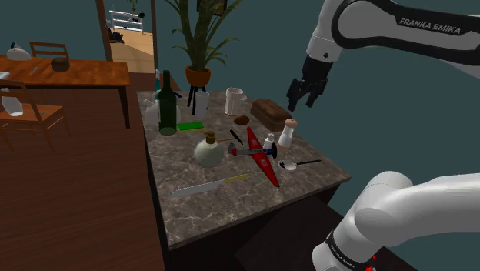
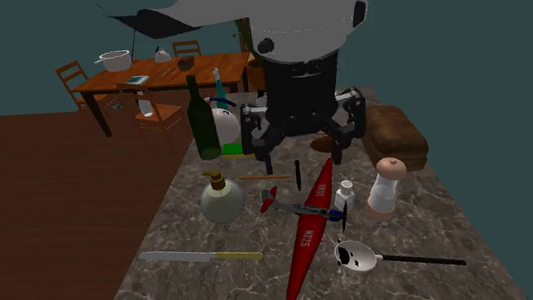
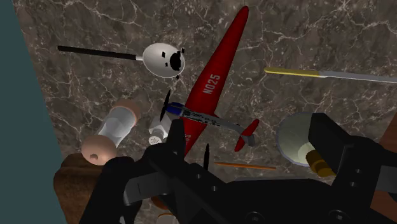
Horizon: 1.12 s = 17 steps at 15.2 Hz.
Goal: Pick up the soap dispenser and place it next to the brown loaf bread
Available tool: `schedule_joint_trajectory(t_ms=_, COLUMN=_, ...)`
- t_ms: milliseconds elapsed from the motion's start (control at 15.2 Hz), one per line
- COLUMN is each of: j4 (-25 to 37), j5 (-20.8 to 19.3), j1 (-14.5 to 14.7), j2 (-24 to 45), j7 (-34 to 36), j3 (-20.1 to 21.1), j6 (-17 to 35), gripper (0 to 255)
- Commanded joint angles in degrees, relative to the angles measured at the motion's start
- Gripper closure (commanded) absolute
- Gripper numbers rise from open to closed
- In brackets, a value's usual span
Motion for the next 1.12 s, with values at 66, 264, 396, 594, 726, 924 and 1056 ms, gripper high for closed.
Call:
schedule_joint_trajectory(t_ms=66, j4=-0.1, j5=0.4, j1=0.2, j2=1.5, j7=0.6, j3=0.4, j6=1.5, gripper=0)
schedule_joint_trajectory(t_ms=264, j4=0.0, j5=1.6, j1=0.8, j2=6.3, j7=2.4, j3=1.4, j6=5.8, gripper=0)
schedule_joint_trajectory(t_ms=396, j4=0.4, j5=2.4, j1=1.2, j2=9.7, j7=3.5, j3=2.1, j6=8.6, gripper=0)
schedule_joint_trajectory(t_ms=594, j4=1.6, j5=3.3, j1=1.8, j2=15.2, j7=5.1, j3=3.1, j6=12.5, gripper=0)
schedule_joint_trajectory(t_ms=726, j4=2.7, j5=3.9, j1=2.1, j2=19.0, j7=6.1, j3=3.7, j6=14.9, gripper=0)
schedule_joint_trajectory(t_ms=924, j4=5.0, j5=4.6, j1=2.7, j2=24.8, j7=7.6, j3=4.7, j6=18.2, gripper=0)
schedule_joint_trajectory(t_ms=1056, j4=6.9, j5=4.9, j1=3.0, j2=28.9, j7=8.5, j3=5.2, j6=20.2, gripper=0)
